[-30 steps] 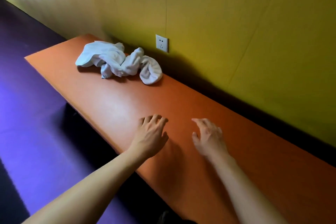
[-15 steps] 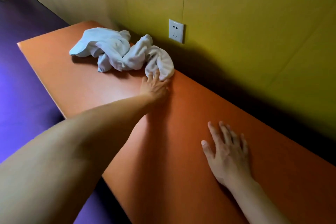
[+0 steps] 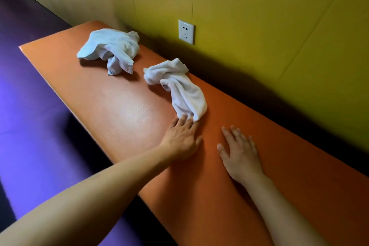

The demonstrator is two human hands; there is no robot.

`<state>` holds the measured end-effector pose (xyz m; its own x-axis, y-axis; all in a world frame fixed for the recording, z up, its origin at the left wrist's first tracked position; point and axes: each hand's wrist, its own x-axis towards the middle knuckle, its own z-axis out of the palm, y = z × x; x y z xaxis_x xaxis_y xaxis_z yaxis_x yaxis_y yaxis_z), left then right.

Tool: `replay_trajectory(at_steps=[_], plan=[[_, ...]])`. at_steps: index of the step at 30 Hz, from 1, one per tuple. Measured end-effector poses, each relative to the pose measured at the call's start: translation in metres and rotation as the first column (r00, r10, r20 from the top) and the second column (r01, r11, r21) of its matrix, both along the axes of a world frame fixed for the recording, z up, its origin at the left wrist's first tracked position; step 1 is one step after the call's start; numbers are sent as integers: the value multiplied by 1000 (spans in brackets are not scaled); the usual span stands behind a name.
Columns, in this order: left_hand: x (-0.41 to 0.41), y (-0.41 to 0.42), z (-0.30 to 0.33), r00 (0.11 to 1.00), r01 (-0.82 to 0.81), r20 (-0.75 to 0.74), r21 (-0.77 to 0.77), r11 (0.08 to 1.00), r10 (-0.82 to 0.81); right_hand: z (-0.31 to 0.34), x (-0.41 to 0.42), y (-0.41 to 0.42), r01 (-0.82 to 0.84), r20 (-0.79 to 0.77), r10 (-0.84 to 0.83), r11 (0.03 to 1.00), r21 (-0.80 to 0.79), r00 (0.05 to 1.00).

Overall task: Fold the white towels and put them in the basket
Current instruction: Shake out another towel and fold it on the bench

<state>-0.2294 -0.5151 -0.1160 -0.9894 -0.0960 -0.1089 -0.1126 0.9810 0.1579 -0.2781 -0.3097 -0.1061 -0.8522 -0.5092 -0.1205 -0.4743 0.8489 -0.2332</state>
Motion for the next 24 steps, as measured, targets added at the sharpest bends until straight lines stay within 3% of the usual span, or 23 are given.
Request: replay_trajectory(at_steps=[5,11,14,18,21,24], plan=[[70,66,3,990,140,9,15,990,-140,7,43,45,-15,67,25,989,-149,997],[125,121,13,963,258,60,54,965,-261,14,95,101,75,155,-47,981,-179,987],[148,145,26,954,299,-32,94,950,-297,19,115,121,146,211,-100,966,-213,972],[163,165,59,949,238,-285,368,899,-135,30,133,139,243,279,-168,935,-260,946],[167,179,89,939,204,-343,516,832,-17,45,146,147,253,264,-168,909,-332,950],[168,192,121,930,258,-367,595,761,-28,67,158,150,240,162,-182,832,-501,970]])
